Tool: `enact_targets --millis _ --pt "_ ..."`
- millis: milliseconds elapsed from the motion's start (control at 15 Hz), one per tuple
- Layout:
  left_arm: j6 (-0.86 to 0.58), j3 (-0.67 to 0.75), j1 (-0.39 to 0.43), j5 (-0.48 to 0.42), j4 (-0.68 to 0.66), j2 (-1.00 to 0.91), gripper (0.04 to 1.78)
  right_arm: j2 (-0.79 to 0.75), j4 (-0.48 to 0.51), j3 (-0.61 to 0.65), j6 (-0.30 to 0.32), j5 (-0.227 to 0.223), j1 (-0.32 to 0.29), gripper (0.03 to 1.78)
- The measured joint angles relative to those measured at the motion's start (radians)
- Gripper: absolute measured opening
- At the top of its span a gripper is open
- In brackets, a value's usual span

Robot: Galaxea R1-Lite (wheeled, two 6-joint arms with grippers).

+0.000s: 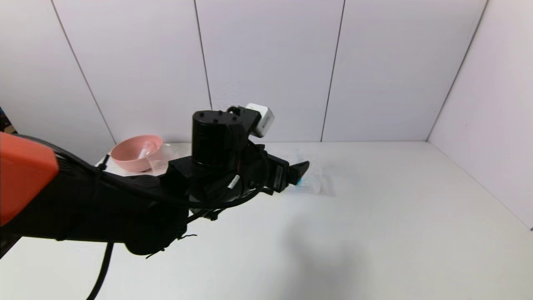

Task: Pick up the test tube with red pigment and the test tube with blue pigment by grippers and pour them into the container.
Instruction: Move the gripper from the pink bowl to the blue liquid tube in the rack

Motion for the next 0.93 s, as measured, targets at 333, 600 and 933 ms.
enact_targets --millis 333,600,933 --pt "-0.053 -0.191 -0.029 0.073 0.056 0.164 1.77 0.000 0.000 0.000 0.000 0.000 0.000 1.77" --pt "-0.084 -0.324 -0.058 0.145 0.112 0.270 1.77 0.000 0.000 0.000 0.000 0.000 0.000 1.77" --pt "-0.127 -0.455 -0.070 0.220 0.191 0.375 1.77 0.000 0.000 0.000 0.000 0.000 0.000 1.77"
